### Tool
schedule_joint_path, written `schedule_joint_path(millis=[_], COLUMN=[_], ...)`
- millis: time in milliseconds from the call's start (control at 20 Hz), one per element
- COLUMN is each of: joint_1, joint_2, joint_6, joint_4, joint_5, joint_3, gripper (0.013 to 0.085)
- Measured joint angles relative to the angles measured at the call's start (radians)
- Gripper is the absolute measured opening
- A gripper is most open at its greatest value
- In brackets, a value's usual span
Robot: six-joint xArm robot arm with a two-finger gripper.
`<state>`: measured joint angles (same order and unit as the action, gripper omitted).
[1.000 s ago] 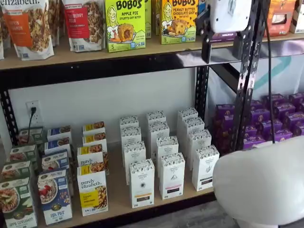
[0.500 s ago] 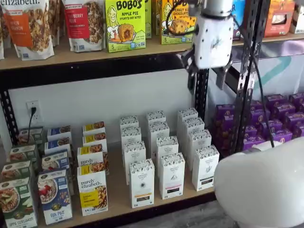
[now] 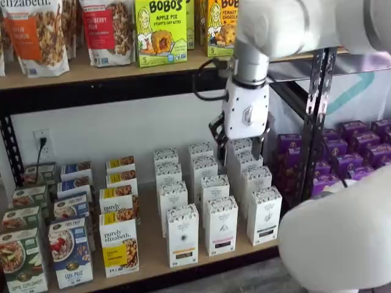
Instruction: Pick up the white box with a yellow strip in the middle, on the bottom shelf, the fourth box from the left
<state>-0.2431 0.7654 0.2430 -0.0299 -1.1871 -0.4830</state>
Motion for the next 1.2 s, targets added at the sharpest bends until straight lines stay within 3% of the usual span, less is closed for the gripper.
schedule_joint_path(millis=[250,800,1200], joint_1=[-0.059,-0.118,-0.137], joint_2=[-0.137,-0.435,-0.590], joint_6=[0.044,0.062,0.047], joint_4=[-0.020,-0.067,-0.107], joint_5=[0.191,0.378,0.452], joint_3=[0.050,-0.010,-0.070], gripper=[0.0850,0.0850,0.0850])
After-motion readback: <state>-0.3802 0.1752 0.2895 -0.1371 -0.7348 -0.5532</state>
